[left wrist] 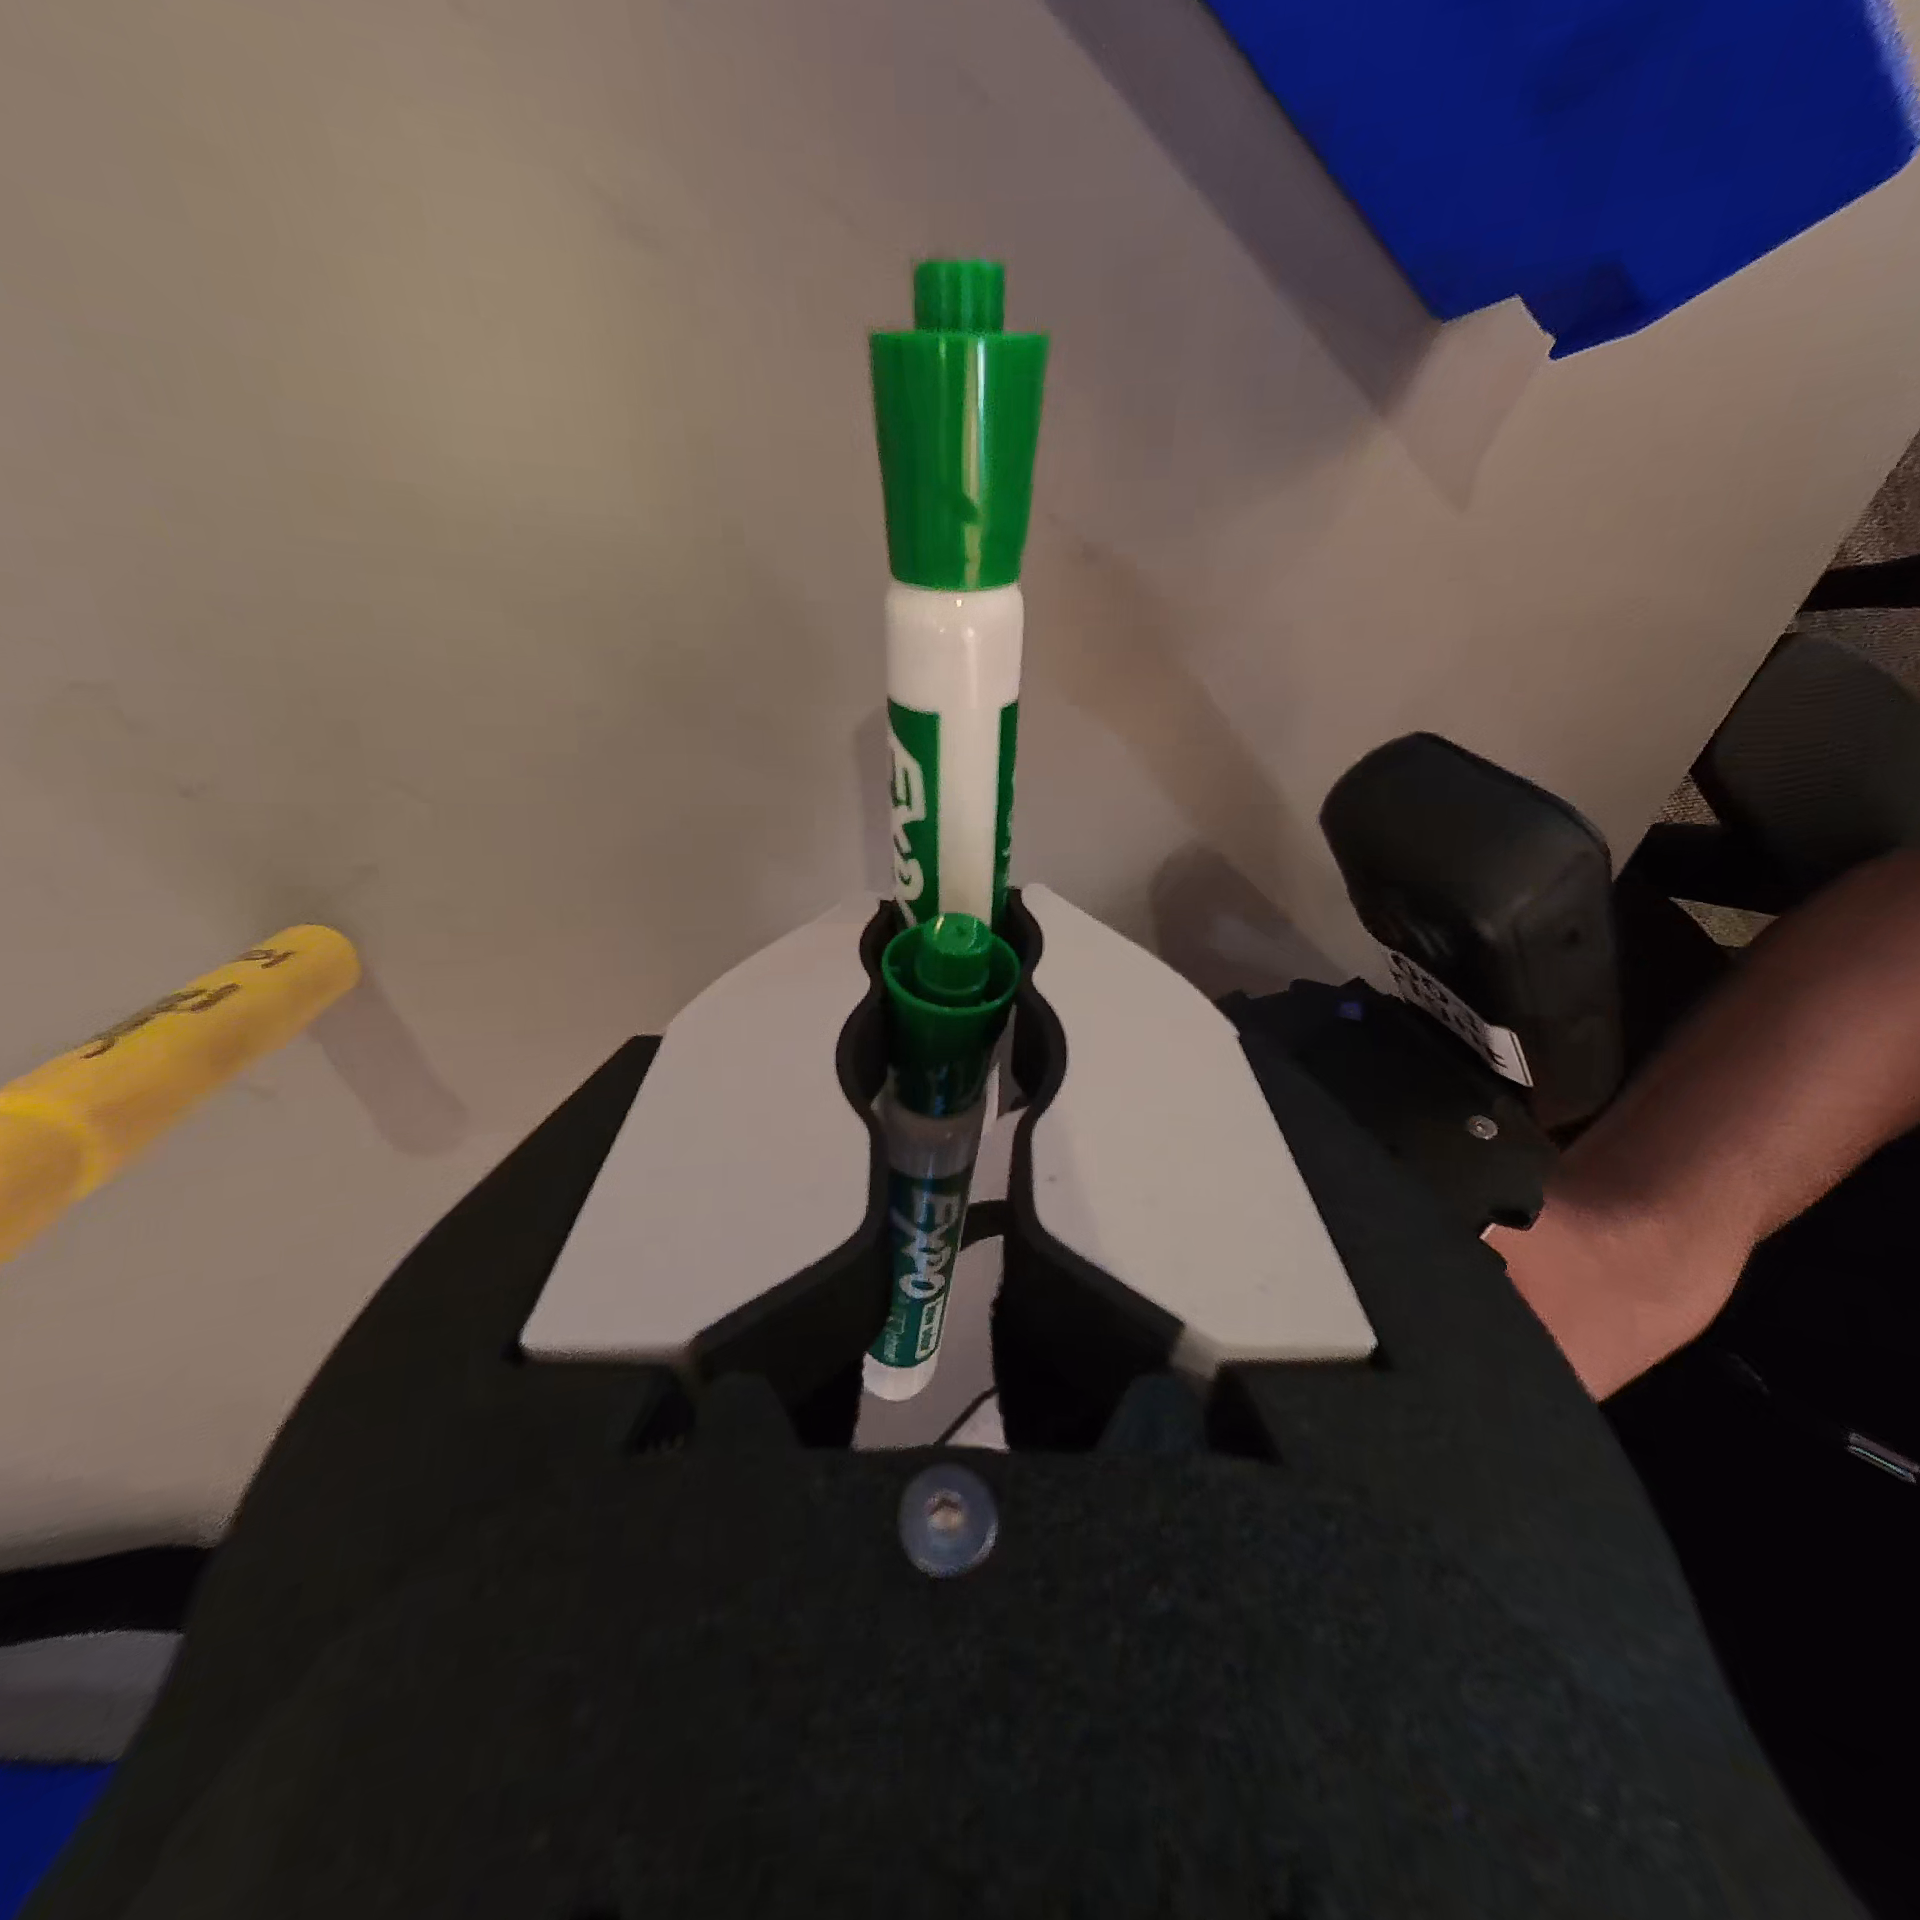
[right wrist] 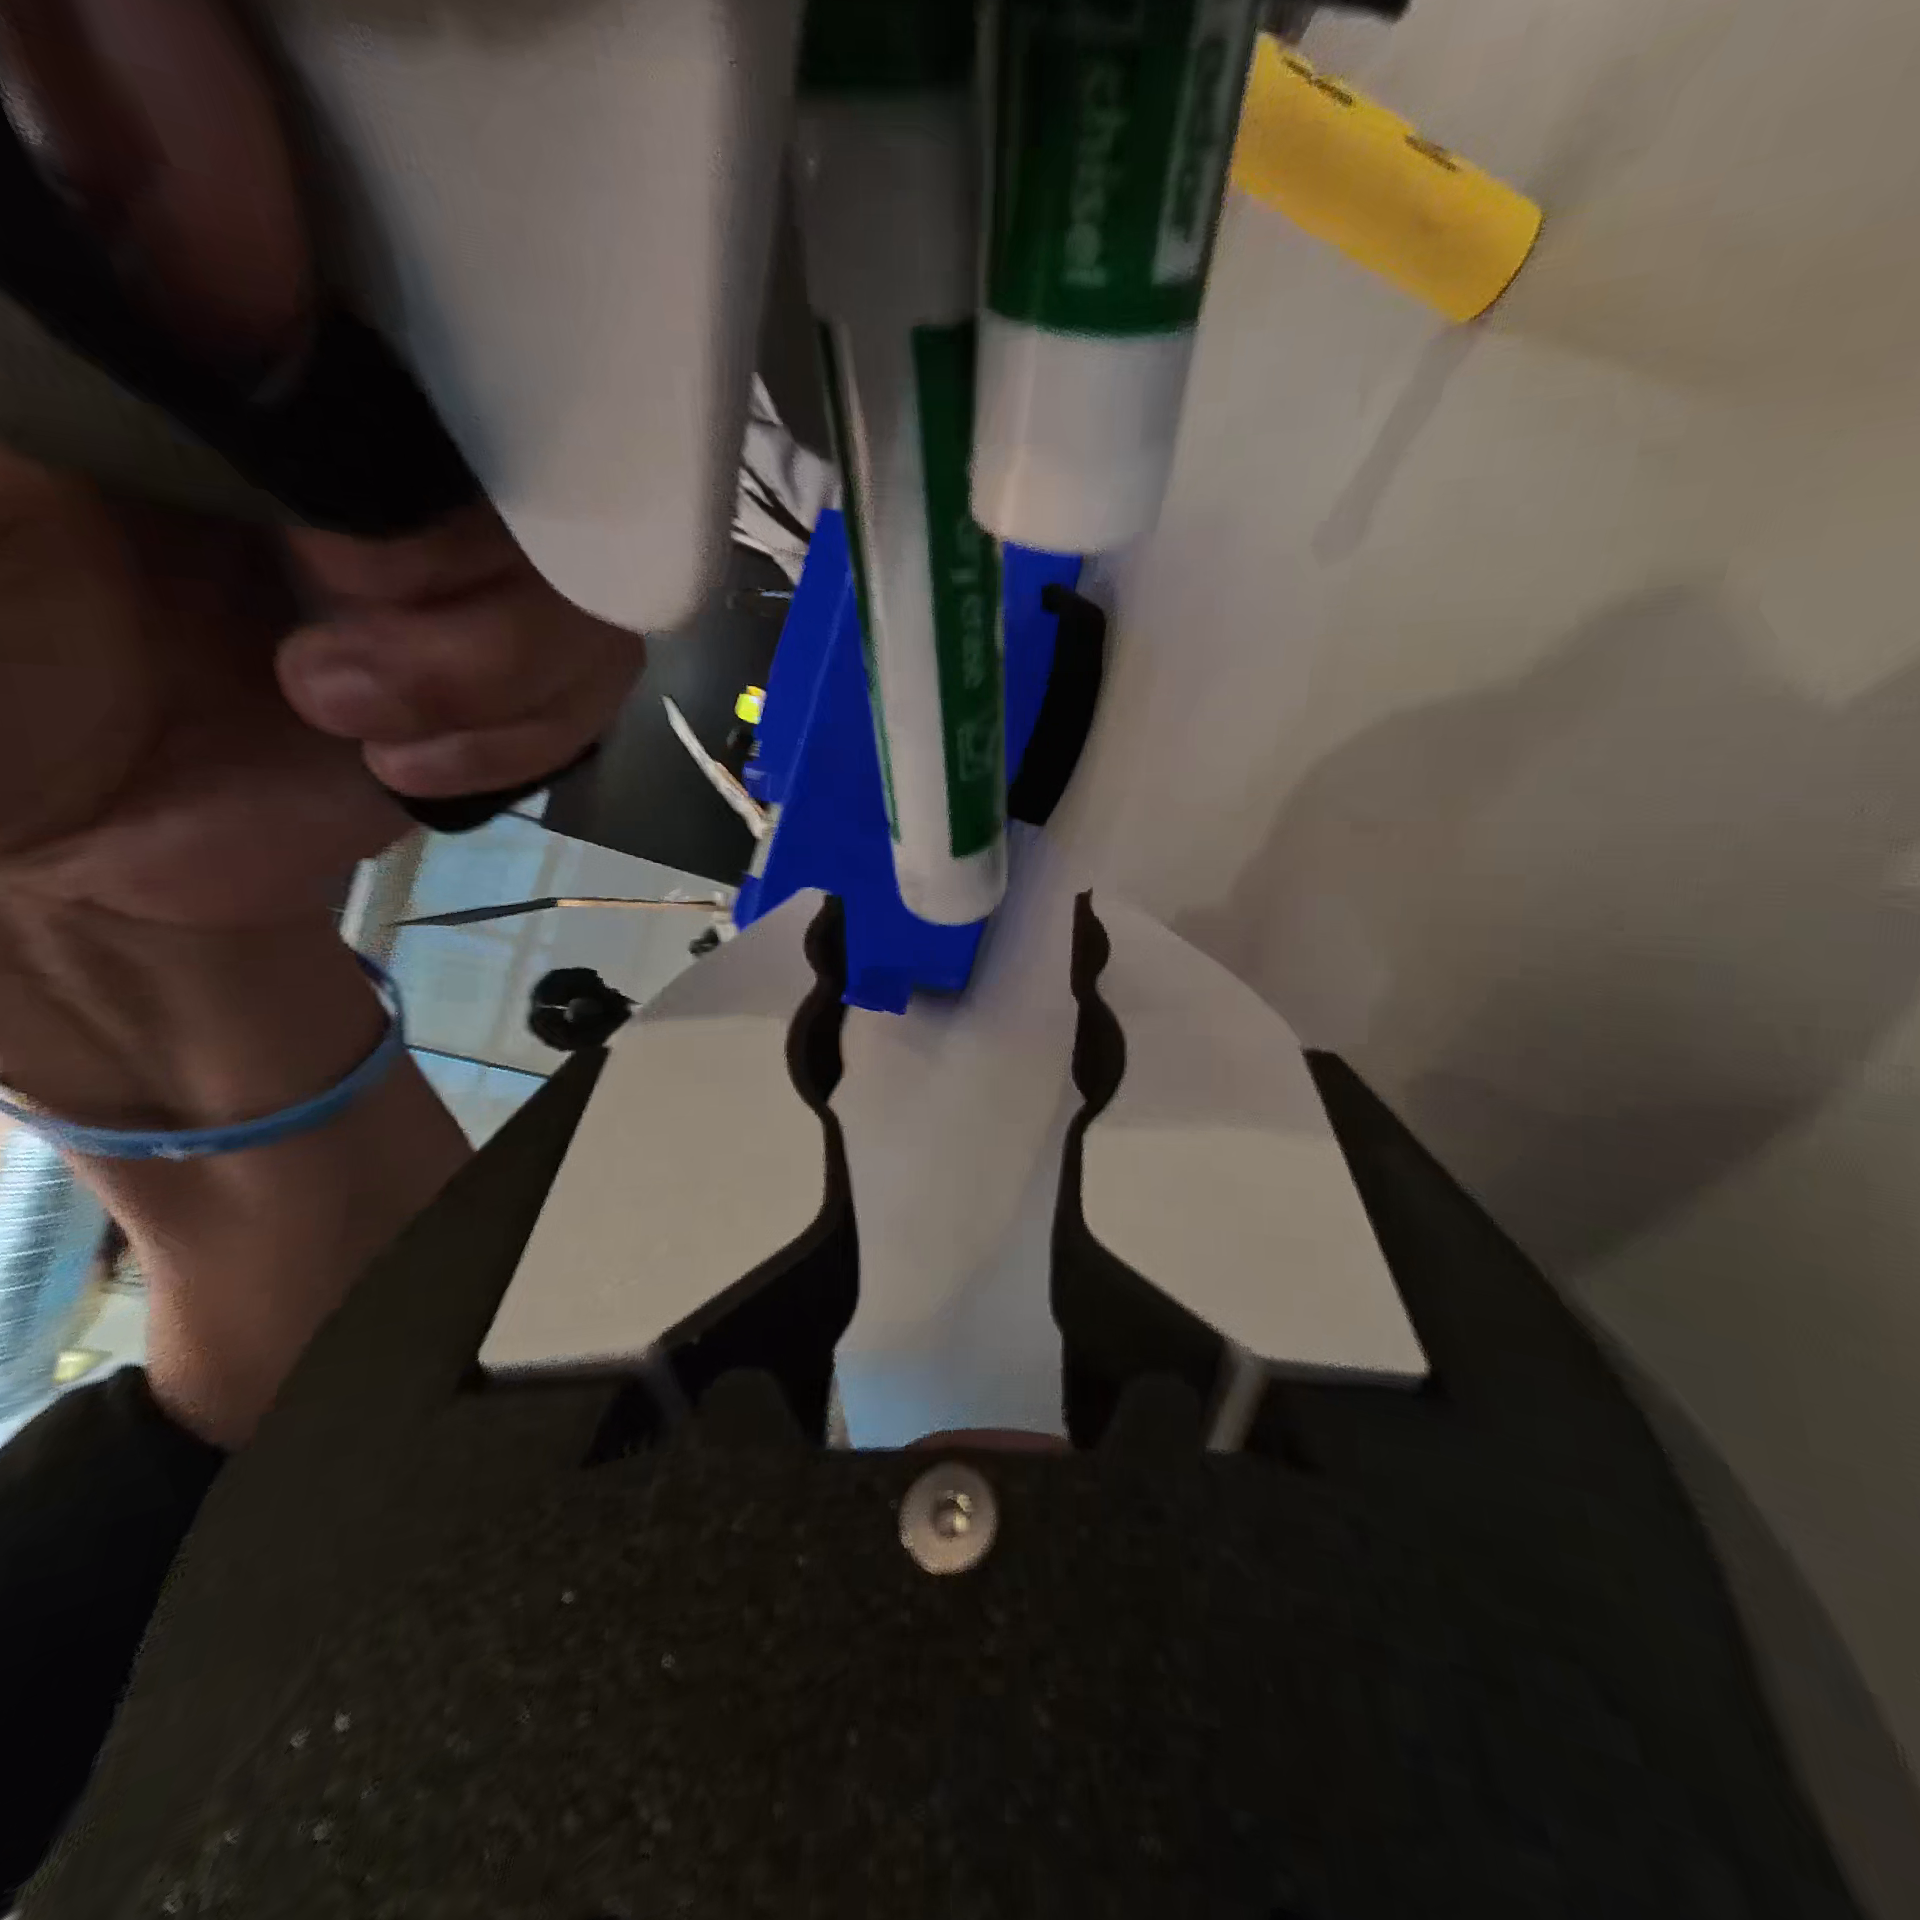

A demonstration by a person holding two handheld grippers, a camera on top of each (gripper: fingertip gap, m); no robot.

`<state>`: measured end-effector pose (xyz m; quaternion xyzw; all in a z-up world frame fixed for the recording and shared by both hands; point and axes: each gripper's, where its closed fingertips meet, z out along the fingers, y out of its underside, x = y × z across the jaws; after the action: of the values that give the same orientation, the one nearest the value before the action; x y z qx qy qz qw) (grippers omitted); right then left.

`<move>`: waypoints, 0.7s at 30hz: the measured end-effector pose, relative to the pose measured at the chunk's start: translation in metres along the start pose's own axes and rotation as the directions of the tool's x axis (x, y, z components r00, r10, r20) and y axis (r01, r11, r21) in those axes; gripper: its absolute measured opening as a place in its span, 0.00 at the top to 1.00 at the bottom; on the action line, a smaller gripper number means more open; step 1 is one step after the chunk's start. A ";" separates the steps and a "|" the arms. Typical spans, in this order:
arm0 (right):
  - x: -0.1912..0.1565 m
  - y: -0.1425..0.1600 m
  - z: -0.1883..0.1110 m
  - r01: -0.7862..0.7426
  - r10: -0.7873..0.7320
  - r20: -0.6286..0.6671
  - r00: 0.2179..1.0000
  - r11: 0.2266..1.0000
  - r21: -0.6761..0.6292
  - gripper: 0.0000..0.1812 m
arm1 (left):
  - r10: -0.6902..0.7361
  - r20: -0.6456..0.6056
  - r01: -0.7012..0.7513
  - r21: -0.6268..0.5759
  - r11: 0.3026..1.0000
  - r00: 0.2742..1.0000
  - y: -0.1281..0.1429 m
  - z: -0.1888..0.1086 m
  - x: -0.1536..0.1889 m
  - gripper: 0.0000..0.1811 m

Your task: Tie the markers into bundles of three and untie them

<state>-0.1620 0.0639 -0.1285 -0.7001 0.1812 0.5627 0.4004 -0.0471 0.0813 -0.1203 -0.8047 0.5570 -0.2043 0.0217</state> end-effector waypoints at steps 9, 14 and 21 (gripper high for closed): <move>-0.003 0.006 -0.002 -0.106 0.108 0.075 0.991 0.994 -0.035 0.90 | -0.035 0.019 0.035 -0.010 0.999 0.999 0.013 0.009 -0.003 0.89; -0.003 0.002 -0.003 -0.104 0.105 0.080 0.991 0.994 -0.018 0.90 | -0.045 0.011 0.046 -0.025 0.999 0.999 0.027 0.009 -0.006 0.89; -0.005 -0.001 -0.004 -0.136 0.135 0.107 0.985 0.991 -0.001 0.90 | -0.054 -0.012 0.053 -0.037 0.998 0.998 0.040 0.010 -0.004 0.89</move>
<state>-0.1598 0.0602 -0.1236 -0.6537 0.2086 0.6248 0.3725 -0.0804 0.0677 -0.1412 -0.8183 0.5390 -0.1997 -0.0023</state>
